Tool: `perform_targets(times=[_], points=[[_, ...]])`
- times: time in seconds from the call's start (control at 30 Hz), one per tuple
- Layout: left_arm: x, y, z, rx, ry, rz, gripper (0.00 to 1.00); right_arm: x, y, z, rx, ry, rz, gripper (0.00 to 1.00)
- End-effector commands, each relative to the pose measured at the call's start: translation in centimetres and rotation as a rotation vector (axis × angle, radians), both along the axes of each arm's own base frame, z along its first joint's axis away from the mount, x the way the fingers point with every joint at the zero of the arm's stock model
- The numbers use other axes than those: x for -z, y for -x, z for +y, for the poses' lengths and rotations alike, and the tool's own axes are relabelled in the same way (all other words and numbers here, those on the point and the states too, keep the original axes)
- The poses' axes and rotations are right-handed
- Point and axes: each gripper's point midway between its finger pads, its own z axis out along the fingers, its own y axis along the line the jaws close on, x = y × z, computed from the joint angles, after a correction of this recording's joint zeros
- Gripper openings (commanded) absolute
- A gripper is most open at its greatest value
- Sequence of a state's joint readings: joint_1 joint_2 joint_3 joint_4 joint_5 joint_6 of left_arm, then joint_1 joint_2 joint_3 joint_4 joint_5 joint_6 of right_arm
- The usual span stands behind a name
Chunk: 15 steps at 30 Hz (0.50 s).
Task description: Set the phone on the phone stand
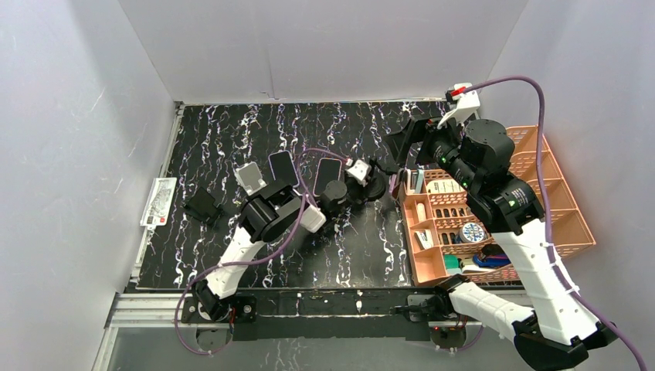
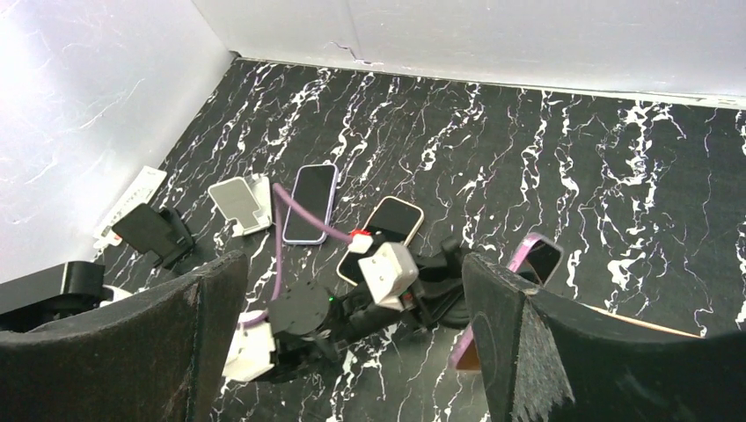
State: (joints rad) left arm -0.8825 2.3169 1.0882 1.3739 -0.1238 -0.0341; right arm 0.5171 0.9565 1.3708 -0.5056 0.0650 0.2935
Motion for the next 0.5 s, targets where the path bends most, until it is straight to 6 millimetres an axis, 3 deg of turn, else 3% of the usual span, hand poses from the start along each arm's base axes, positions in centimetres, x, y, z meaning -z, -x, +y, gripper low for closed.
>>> perform_targets(times=[0.0,0.23,0.47], points=[[-1.3,-3.6,-1.3,-0.053,0.033,0.001,0.00,-1.2,-0.3,0.0,-0.001,-0.003,-0.057,0.99],[0.4,-7.4,-1.2,-0.127,0.038,0.022,0.00,0.0,-1.1,1.1,-0.037,0.016,-0.031,0.99],[1.2,-11.3,0.7,-0.176,0.037,0.017,0.00,1.2,-2.0,2.2,-0.063,0.027,-0.002,0.99]])
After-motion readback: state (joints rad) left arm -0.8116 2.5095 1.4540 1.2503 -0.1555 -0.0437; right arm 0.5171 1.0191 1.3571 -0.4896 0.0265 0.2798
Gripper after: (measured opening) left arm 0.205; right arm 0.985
